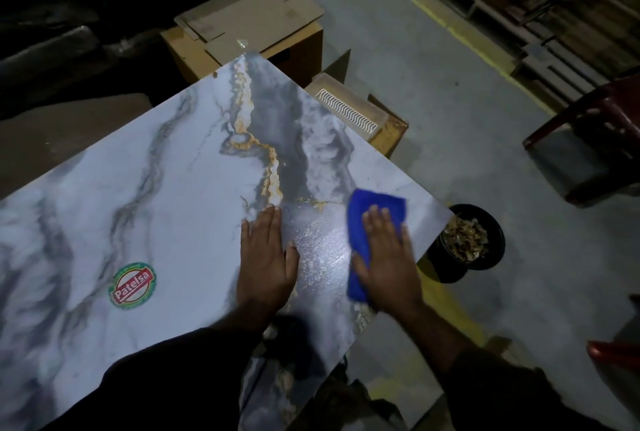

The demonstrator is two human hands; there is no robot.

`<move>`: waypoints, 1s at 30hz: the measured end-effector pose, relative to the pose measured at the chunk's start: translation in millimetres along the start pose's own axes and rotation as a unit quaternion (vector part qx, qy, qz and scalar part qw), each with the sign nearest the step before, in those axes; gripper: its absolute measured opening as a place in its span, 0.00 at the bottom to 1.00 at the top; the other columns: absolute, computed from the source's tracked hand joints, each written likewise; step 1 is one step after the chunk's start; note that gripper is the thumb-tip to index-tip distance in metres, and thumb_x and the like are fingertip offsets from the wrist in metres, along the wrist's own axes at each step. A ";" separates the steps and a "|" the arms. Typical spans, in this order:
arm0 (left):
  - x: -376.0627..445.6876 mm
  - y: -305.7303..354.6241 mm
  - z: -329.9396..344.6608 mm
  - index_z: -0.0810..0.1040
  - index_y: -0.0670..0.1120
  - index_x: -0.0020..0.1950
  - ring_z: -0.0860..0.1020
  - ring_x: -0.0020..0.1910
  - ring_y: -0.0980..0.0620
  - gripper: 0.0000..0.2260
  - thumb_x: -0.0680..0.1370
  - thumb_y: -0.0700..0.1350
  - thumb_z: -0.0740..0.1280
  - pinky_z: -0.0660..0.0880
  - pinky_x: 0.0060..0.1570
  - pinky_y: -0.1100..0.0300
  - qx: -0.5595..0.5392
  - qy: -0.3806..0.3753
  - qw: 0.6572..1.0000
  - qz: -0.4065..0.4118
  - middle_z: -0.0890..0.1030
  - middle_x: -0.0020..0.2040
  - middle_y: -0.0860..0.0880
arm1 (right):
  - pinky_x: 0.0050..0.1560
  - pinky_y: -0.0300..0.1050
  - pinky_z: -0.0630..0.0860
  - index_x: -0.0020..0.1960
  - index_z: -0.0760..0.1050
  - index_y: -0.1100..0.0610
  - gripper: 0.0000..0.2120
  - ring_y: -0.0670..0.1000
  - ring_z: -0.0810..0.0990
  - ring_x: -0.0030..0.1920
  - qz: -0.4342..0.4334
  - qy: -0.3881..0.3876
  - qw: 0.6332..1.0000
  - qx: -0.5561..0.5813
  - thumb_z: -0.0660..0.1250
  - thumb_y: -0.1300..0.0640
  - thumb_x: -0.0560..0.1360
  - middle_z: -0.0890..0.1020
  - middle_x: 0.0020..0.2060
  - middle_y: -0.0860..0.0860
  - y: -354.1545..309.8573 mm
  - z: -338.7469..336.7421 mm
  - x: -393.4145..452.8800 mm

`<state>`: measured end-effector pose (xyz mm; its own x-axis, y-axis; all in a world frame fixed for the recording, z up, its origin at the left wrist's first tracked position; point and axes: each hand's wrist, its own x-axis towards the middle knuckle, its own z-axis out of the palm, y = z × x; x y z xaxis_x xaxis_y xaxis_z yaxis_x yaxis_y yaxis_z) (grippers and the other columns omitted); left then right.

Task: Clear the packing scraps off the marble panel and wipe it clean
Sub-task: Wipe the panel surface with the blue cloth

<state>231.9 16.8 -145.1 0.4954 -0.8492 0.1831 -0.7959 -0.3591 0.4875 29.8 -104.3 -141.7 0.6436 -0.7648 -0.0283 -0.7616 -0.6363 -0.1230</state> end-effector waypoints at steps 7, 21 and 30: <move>-1.1 -4.5 0.5 0.64 0.38 0.79 0.62 0.79 0.44 0.29 0.81 0.50 0.54 0.47 0.81 0.43 0.002 -0.013 1.000 0.002 0.66 0.78 0.40 | 0.79 0.65 0.52 0.82 0.49 0.62 0.36 0.59 0.47 0.82 0.086 0.016 0.996 0.002 0.45 0.41 0.81 0.52 0.82 0.60 -56.8 5.2 44.8; 0.4 -0.5 -2.5 0.66 0.37 0.78 0.63 0.78 0.44 0.29 0.80 0.50 0.54 0.51 0.79 0.39 0.020 -0.019 1.000 0.006 0.67 0.78 0.40 | 0.78 0.66 0.52 0.81 0.54 0.63 0.40 0.61 0.52 0.81 0.224 0.015 0.974 0.036 0.41 0.40 0.77 0.57 0.81 0.61 0.4 -14.7 73.0; -2.5 -4.7 -4.4 0.62 0.39 0.80 0.61 0.80 0.45 0.29 0.81 0.51 0.52 0.48 0.81 0.54 -0.113 0.022 0.991 -0.073 0.64 0.80 0.40 | 0.80 0.58 0.47 0.83 0.54 0.53 0.37 0.50 0.45 0.82 -0.224 -0.043 0.971 0.066 0.61 0.44 0.78 0.53 0.82 0.50 -73.6 9.3 -19.2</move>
<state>235.9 22.3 -144.1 0.6177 -0.7755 0.1305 -0.6183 -0.3764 0.6899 74.1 -41.8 -141.3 0.9167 -0.3987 -0.0246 -0.3903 -0.8810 -0.2672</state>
